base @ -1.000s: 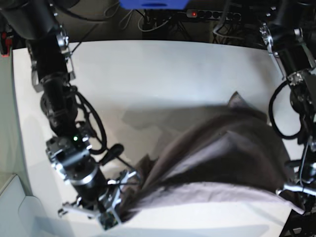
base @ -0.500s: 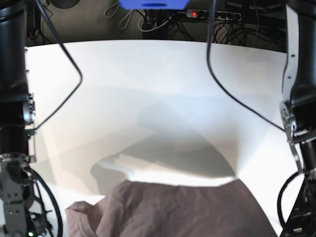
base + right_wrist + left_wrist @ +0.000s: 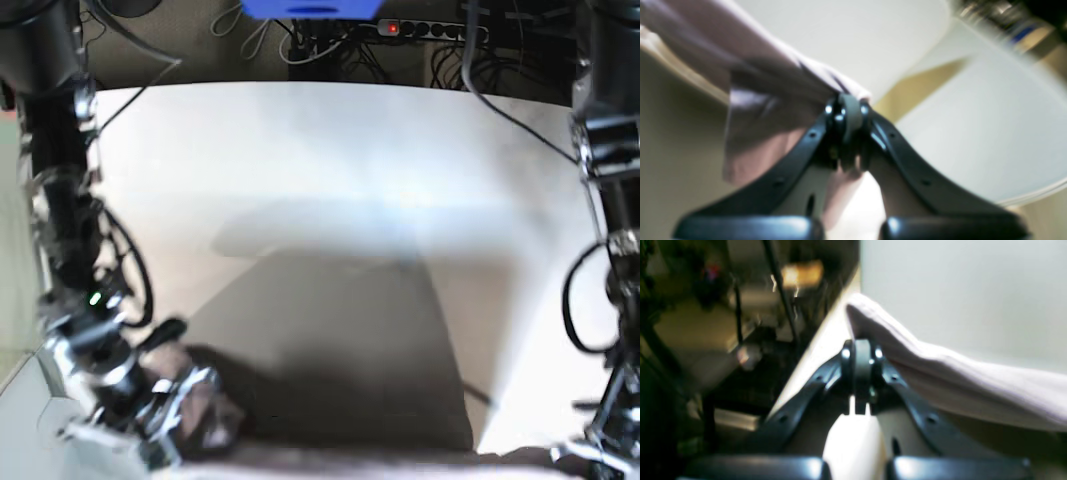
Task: Layout the t-shirt on the table in an organized manner, then fold the t-shirt properly
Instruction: 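Lift the shirt with both grippers and lay it flat across the table, then regrasp the shirt corners with both grippers, then pull the shirt corners apart with both grippers to smooth it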
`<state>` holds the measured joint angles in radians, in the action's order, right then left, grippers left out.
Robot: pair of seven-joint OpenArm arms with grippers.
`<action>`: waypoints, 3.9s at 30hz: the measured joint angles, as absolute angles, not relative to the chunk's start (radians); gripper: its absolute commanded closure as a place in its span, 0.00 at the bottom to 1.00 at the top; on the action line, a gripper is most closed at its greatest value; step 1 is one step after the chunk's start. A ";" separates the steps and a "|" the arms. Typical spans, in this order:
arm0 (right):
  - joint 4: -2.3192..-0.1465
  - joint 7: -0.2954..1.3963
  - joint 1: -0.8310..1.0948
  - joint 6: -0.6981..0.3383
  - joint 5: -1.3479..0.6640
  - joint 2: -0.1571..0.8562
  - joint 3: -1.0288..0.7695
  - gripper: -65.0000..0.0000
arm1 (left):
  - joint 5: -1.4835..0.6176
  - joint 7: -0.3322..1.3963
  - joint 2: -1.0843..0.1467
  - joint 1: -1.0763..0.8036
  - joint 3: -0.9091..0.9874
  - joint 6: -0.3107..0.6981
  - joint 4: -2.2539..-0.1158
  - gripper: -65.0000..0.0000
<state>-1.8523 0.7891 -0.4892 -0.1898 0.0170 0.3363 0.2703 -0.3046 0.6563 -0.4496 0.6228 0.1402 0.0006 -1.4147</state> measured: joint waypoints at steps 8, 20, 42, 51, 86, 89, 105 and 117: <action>-1.928 0.806 -0.133 -0.294 0.029 0.202 0.272 1.00 | -0.303 0.639 -0.501 0.285 0.275 -0.004 -1.598 1.00; -1.901 0.783 0.130 -0.450 0.023 0.212 0.350 1.00 | -0.325 0.624 -0.494 0.005 0.445 0.023 -1.631 1.00; -1.901 0.793 0.256 -0.450 0.022 0.218 0.369 0.67 | -0.318 0.639 -0.454 -0.205 0.485 0.010 -1.479 0.56; -2.005 0.817 0.345 -0.449 0.018 0.210 0.242 0.51 | -0.315 0.632 -0.453 -0.242 0.547 0.010 -1.476 0.56; -1.701 0.784 0.201 -0.449 0.009 0.210 0.096 0.44 | -0.314 0.694 -0.306 -0.162 0.436 0.011 -1.608 0.56; -1.699 0.783 0.196 -0.449 0.011 0.207 0.097 0.44 | -0.315 0.700 -0.290 -0.122 0.402 0.010 -1.518 0.56; -1.828 0.809 0.276 -0.452 0.019 0.205 0.100 0.44 | -0.322 0.602 -0.336 -0.007 0.392 0.015 -1.202 0.83; -1.826 0.826 0.309 -0.452 0.019 0.177 0.252 0.44 | -0.321 0.598 -0.334 -0.012 0.393 0.015 -1.205 0.84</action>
